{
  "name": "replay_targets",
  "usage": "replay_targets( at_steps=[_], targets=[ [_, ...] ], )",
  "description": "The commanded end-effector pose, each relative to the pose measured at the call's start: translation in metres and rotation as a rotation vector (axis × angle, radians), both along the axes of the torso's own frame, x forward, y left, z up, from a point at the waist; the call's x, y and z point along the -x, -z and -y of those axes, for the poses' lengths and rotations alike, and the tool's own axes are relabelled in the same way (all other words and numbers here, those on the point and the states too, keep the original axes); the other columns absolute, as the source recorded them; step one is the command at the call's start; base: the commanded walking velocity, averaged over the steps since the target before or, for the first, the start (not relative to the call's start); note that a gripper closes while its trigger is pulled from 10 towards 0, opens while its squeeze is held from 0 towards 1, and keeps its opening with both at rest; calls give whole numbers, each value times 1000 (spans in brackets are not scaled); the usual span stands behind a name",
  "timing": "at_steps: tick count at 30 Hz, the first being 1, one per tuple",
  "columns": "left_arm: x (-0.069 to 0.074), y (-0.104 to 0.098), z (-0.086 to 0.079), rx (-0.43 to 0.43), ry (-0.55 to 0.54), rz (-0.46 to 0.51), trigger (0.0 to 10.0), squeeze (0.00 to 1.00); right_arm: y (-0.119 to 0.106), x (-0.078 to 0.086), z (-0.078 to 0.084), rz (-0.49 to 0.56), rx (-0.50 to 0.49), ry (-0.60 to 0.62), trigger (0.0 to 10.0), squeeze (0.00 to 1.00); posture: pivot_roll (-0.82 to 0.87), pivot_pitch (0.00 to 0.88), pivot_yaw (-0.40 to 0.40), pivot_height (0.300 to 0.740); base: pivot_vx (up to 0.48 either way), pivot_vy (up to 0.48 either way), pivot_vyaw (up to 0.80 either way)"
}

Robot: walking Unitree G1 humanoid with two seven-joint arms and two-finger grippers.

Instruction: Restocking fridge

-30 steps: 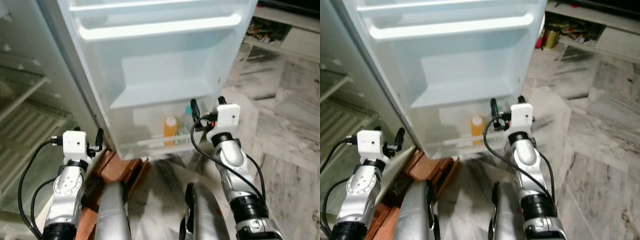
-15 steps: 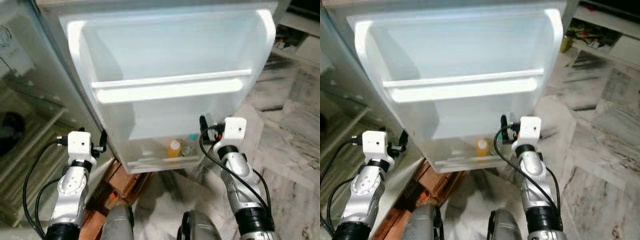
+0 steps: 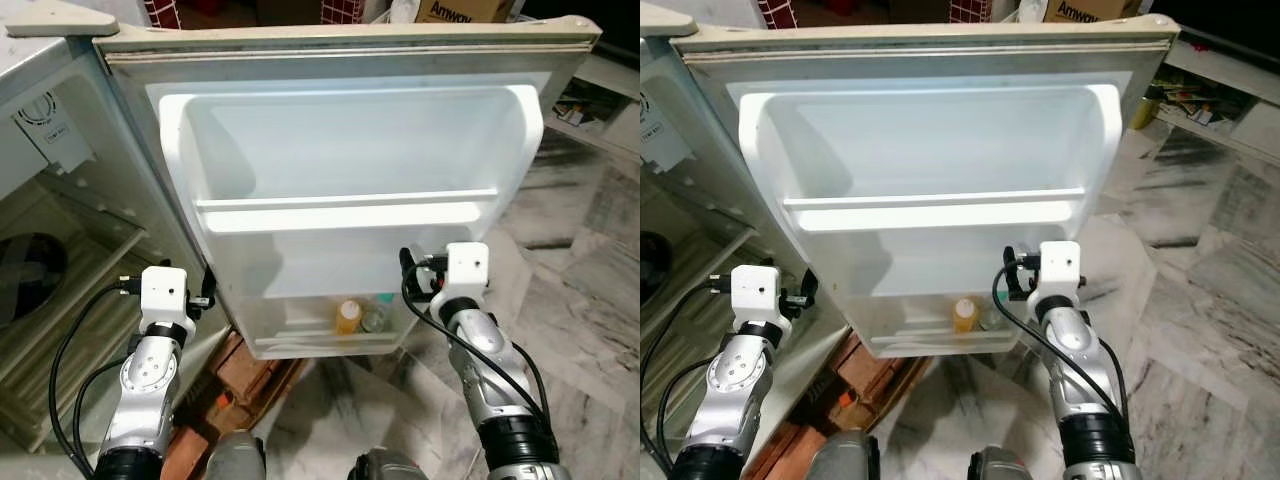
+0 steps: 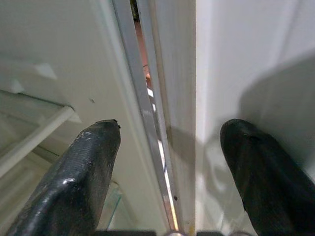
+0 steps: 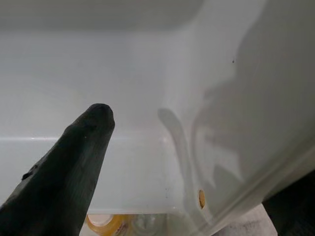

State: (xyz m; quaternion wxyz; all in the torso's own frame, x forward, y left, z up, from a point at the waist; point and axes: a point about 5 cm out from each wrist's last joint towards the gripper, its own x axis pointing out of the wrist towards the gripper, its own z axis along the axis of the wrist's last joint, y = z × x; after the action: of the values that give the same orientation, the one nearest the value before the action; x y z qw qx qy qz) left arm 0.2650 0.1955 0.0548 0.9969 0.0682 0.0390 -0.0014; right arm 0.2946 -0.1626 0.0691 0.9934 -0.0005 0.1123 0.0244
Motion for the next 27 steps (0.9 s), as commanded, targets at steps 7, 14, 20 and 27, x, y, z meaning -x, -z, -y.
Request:
replay_targets(
  at_steps=[7, 14, 20, 27],
  targets=[
    [-2, 1, 3, -1, -9, -5, 10000, 0, -11, -10, -10, 26, 72, -55, 10000, 0, 44, 81, -25, 740, -289, -382, 0],
    [-2, 1, 4, -4, -3, -14, 10000, 0, -21, -12, -19, 92, 70, -95, 10000, 0, 46, 84, -24, 740, -295, -379, 0],
    [-3, 2, 4, -9, -3, -20, 10000, 0, -15, -9, -19, 42, 19, -123, 10000, 0, 48, 87, -21, 740, -301, -374, 0],
    [-3, 3, 6, -11, 13, -27, 10000, 0, -18, -12, -22, 90, 78, -118, 10000, 0, 47, 88, -19, 740, -245, -378, 0]
  ],
)
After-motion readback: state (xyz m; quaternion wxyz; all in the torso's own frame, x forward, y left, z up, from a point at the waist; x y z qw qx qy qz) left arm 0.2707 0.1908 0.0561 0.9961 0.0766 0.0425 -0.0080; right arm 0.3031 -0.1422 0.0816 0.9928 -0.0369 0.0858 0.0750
